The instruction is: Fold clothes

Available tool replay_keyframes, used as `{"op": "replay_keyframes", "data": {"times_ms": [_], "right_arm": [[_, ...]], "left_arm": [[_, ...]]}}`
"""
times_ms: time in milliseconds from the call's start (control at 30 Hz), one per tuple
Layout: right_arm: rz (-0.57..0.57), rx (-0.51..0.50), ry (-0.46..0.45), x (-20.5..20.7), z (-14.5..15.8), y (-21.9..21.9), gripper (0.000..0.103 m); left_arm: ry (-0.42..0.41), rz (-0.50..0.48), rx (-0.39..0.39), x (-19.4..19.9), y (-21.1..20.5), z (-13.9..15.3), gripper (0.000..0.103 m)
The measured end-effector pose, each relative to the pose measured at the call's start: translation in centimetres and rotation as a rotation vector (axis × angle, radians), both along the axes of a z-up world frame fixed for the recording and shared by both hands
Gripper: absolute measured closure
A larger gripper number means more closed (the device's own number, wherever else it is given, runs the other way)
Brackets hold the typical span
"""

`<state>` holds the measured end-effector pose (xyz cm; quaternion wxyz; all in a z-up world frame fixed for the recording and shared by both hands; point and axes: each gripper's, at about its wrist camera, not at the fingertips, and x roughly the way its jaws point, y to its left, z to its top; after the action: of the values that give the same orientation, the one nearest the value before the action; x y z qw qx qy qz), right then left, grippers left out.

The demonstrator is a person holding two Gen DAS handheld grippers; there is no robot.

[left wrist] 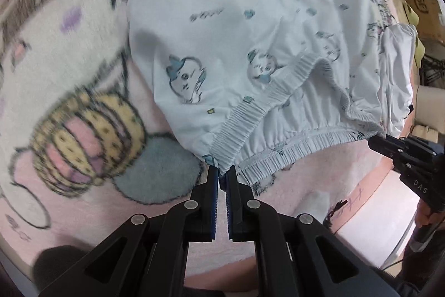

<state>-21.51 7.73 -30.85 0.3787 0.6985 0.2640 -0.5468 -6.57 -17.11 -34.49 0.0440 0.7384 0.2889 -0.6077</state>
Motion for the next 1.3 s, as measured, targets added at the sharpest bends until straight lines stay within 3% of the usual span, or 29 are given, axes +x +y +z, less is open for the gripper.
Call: {"op": "replay_keyframes", "data": {"times_ms": [167, 300, 500, 700, 733, 800, 867, 933, 1000, 1200, 1267, 1300], "right_arm": [[-0.004, 0.026, -0.029, 0.2, -2.5, 0.7, 0.097], [-0.028, 0.037, -0.048, 0.1, -3.9, 1.5, 0.097], [-0.188, -0.01, -0.133, -1.5, -5.4, 3.5, 0.096], [-0.273, -0.048, -0.115, -1.2, -5.8, 4.9, 0.095], [-0.265, -0.051, -0.099, -0.9, -5.7, 5.0, 0.094], [-0.261, -0.061, -0.067, -0.7, -5.2, 5.1, 0.094], [-0.258, -0.071, -0.04, -0.4, -4.7, 5.4, 0.094], [-0.235, -0.082, 0.009, 0.0, -3.8, 5.6, 0.094], [-0.205, -0.09, 0.046, 0.6, -2.8, 6.0, 0.093], [-0.199, -0.097, 0.135, 1.8, -1.0, 7.6, 0.089], [-0.189, -0.103, 0.176, 2.3, -0.4, 7.8, 0.081], [-0.178, -0.107, 0.195, 2.5, -0.1, 7.6, 0.066]], "left_arm": [[-0.005, 0.138, 0.067, 1.5, -0.9, -2.9, 0.097], [0.027, 0.269, 0.156, 2.6, -2.1, -3.5, 0.097], [0.055, 0.427, 0.267, 4.3, -3.0, -4.7, 0.095], [0.092, 0.543, 0.296, 5.6, -3.1, -4.8, 0.078], [0.104, 0.549, 0.288, 5.7, -2.9, -4.6, 0.07], [0.137, 0.525, 0.245, 5.6, -2.6, -3.8, 0.053], [0.187, 0.477, 0.145, 4.7, -2.6, -2.4, 0.031], [0.238, 0.407, 0.011, 3.7, -2.3, -0.8, 0.026], [0.272, 0.33, -0.103, 2.9, -1.3, 0.6, 0.025], [0.311, 0.148, -0.311, 0.3, 2.7, 1.6, 0.025], [0.331, 0.07, -0.412, -0.3, 4.1, 1.8, 0.025], [0.344, 0.04, -0.451, -0.2, 4.1, 1.8, 0.025]]}}
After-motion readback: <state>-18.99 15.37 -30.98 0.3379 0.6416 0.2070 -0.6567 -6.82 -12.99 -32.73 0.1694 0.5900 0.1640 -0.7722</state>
